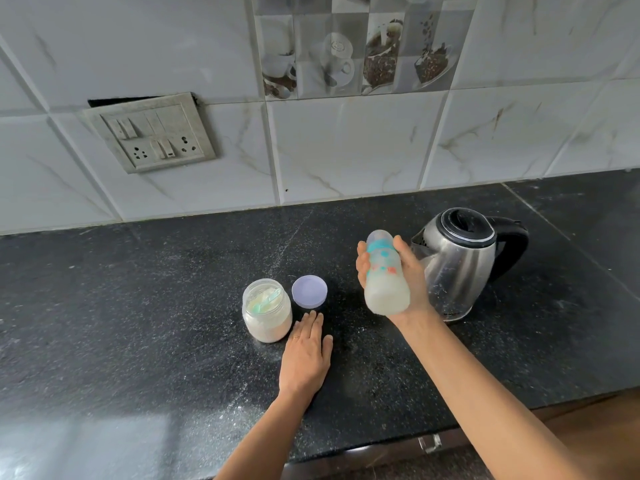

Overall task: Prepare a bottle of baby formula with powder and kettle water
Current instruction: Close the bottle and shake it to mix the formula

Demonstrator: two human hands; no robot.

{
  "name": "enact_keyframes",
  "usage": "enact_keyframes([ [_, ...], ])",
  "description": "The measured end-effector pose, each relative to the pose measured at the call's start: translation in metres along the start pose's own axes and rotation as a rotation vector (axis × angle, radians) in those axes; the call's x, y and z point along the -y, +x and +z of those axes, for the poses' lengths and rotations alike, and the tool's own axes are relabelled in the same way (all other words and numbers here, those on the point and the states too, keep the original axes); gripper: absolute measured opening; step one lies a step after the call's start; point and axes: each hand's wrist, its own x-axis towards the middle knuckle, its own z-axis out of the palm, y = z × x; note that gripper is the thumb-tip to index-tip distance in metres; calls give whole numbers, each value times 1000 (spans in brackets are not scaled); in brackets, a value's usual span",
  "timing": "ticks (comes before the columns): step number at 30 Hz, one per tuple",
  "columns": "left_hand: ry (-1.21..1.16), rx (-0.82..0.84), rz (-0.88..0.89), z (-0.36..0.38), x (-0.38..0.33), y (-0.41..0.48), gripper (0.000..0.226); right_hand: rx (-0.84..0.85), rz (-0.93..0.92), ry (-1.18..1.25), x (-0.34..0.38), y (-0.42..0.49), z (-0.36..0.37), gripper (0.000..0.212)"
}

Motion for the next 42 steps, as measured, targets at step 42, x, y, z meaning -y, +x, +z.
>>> enact_keyframes([
  [42, 5, -20, 8, -2, -2, -1, 49, -454, -53, 25, -1, 9, 34, 25],
])
